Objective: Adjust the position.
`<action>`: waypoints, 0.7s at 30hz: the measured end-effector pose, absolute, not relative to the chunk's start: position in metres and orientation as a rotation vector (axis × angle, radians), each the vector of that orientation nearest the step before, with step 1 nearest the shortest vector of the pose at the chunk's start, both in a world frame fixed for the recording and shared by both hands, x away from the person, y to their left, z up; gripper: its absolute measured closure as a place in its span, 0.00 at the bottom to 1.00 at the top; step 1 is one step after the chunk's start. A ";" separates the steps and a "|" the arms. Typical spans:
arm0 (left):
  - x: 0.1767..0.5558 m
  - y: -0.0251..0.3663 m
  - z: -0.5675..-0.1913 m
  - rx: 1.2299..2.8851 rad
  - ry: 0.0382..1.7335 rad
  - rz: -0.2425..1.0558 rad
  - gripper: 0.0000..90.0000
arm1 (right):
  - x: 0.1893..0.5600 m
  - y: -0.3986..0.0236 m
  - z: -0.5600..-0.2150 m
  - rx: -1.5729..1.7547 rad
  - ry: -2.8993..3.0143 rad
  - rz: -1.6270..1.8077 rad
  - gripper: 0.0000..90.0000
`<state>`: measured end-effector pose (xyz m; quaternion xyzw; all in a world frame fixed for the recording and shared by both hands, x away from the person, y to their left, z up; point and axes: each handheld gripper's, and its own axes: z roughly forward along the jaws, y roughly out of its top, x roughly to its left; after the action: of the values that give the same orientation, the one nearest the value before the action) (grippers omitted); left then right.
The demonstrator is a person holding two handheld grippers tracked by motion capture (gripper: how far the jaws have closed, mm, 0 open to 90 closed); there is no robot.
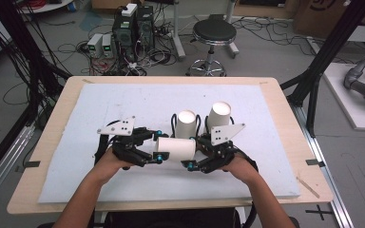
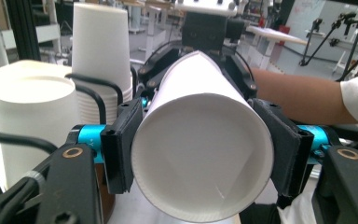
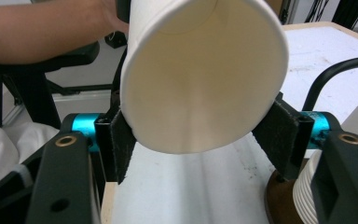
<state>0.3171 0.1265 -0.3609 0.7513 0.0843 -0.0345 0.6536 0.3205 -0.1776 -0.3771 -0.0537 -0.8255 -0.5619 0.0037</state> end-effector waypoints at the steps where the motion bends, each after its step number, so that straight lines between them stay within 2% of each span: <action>1: 0.317 0.126 -0.361 1.708 0.201 -0.080 0.40 | 0.321 -0.178 -0.377 -0.167 -2.593 -1.756 0.40; 3: 0.317 0.126 -0.361 1.712 0.220 -0.061 0.38 | 0.321 -0.178 -0.377 -0.167 -2.613 -1.747 0.41; 5: 0.317 0.127 -0.361 1.721 0.248 -0.047 0.30 | 0.321 -0.178 -0.377 -0.178 -2.640 -1.725 0.41; 6: 0.318 0.127 -0.362 1.730 0.245 -0.040 0.30 | 0.321 -0.178 -0.377 -0.181 -2.656 -1.708 0.41; 9: 0.317 0.126 -0.364 1.752 0.232 -0.049 0.31 | 0.321 -0.177 -0.378 -0.190 -2.668 -1.682 0.41; 11: 0.317 0.125 -0.365 1.765 0.202 -0.047 0.38 | 0.321 -0.176 -0.378 -0.176 -2.668 -1.674 0.41; 14: 0.317 0.126 -0.366 1.750 0.188 -0.066 0.40 | 0.321 -0.177 -0.377 -0.161 -2.662 -1.670 0.41; 21: 0.317 0.128 -0.364 1.702 0.177 -0.071 0.40 | 0.319 -0.177 -0.373 -0.209 -2.582 -1.796 0.25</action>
<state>0.3169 0.1277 -0.3635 0.7508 0.0782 -0.0315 0.6551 0.3189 -0.1774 -0.3731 -0.0664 -0.8191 -0.5697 -0.0055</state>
